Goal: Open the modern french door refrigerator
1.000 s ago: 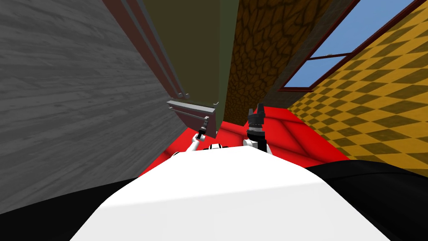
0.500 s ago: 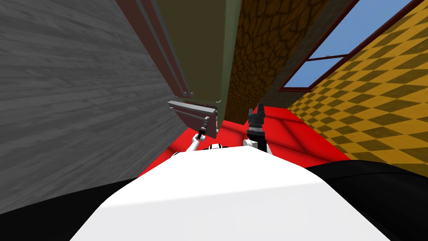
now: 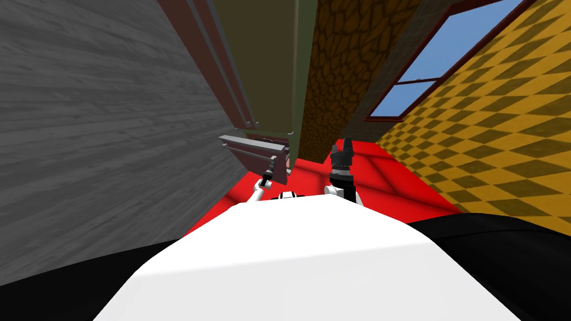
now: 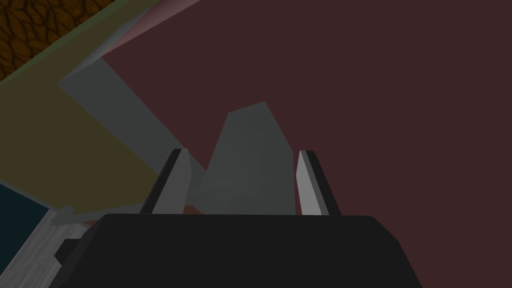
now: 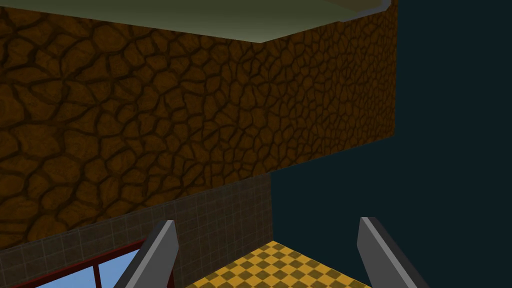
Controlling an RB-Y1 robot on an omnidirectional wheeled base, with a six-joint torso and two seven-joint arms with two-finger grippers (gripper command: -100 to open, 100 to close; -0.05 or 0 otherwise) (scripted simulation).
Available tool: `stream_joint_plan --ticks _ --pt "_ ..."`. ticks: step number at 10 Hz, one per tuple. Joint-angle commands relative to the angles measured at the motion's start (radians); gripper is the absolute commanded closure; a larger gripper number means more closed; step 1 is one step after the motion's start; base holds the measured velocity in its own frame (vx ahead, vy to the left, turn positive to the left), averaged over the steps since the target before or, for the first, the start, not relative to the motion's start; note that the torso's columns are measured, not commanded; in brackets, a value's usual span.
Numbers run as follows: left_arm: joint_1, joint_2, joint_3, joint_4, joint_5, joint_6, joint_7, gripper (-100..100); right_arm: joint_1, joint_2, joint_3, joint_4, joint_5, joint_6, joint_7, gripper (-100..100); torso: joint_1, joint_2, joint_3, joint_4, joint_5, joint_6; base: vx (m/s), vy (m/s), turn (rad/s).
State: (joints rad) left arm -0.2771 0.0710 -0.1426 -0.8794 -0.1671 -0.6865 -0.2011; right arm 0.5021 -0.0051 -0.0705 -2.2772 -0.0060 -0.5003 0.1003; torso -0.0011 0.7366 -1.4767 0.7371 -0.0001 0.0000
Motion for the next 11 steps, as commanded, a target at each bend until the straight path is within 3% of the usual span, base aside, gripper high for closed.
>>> stream_joint_plan --ticks 1,2,3,10,11 --pt "0.058 0.035 0.042 -0.063 -0.006 0.008 0.024 100 0.000 0.000 0.000 0.000 0.000 0.000 0.000 0 0.002 0.002 0.001 0.000 0.000 -0.001 -0.135 0.027 -0.180" --pt "0.092 0.056 0.062 -0.106 -0.009 0.017 0.039 100 0.000 0.000 0.000 0.000 0.000 0.000 0.000 0 0.003 0.001 0.001 0.000 0.001 -0.001 -0.145 0.043 -0.240" --pt "0.055 0.053 0.046 -0.112 -0.007 0.055 0.045 -100 0.000 0.000 0.000 0.000 0.000 0.000 0.000 0 0.004 0.002 0.001 0.001 0.001 -0.001 -0.118 0.028 -0.054" --pt "-0.063 0.076 0.049 -0.141 -0.001 0.196 0.084 -100 0.000 0.000 0.000 0.000 0.000 0.000 0.000 0 0.001 0.012 0.007 0.011 -0.002 -0.003 -0.057 0.002 0.001" --pt "-0.042 0.071 0.045 -0.119 -0.002 0.178 0.079 -100 0.000 0.000 0.000 0.000 0.000 0.000 0.000 0 0.000 0.013 0.008 0.012 -0.003 -0.003 -0.022 0.002 -0.003"
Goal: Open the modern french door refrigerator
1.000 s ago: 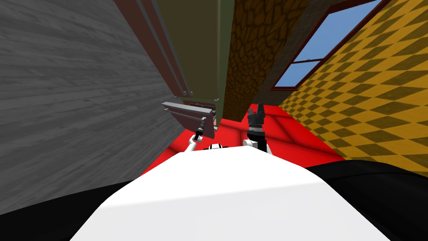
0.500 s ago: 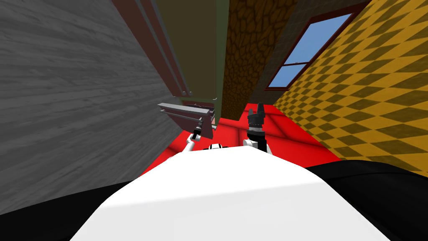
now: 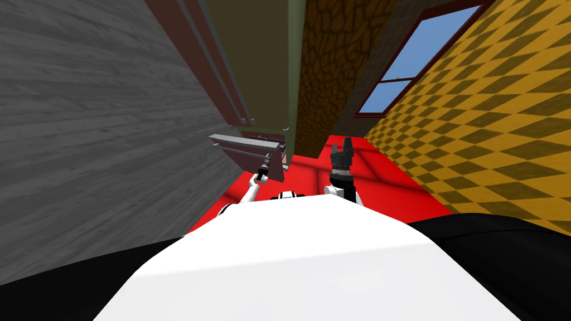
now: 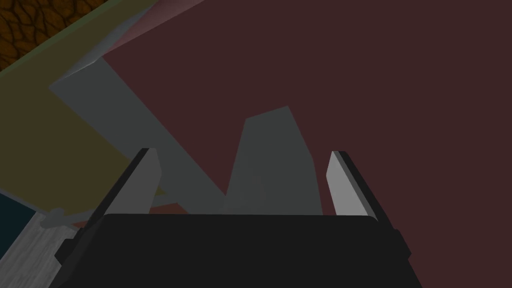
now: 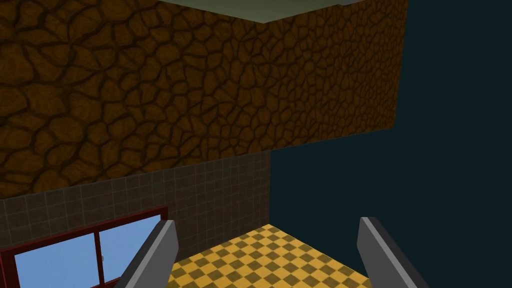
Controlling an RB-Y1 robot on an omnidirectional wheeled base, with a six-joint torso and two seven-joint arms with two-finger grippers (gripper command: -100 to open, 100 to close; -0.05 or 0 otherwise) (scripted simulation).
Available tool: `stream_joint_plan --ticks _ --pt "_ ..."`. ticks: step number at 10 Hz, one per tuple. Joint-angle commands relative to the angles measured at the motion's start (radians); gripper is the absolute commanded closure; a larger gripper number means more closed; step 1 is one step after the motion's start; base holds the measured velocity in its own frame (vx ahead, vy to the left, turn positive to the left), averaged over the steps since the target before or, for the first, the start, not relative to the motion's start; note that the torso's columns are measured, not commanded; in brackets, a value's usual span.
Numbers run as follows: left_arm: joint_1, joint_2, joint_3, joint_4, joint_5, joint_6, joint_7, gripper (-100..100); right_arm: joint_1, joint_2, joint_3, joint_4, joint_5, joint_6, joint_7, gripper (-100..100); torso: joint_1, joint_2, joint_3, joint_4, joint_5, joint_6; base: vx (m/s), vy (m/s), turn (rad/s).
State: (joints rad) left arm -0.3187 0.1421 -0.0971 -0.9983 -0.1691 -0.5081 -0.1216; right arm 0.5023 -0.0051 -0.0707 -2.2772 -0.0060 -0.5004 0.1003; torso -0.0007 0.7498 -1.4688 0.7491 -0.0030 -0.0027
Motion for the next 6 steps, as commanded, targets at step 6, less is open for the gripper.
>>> stream_joint_plan --ticks 6 --pt "0.011 0.000 -0.002 0.013 0.000 0.011 0.003 0 0.000 0.000 0.000 0.000 0.000 0.000 0.000 0 -0.001 -0.010 -0.006 -0.009 0.002 0.003 0.000 0.000 0.000"
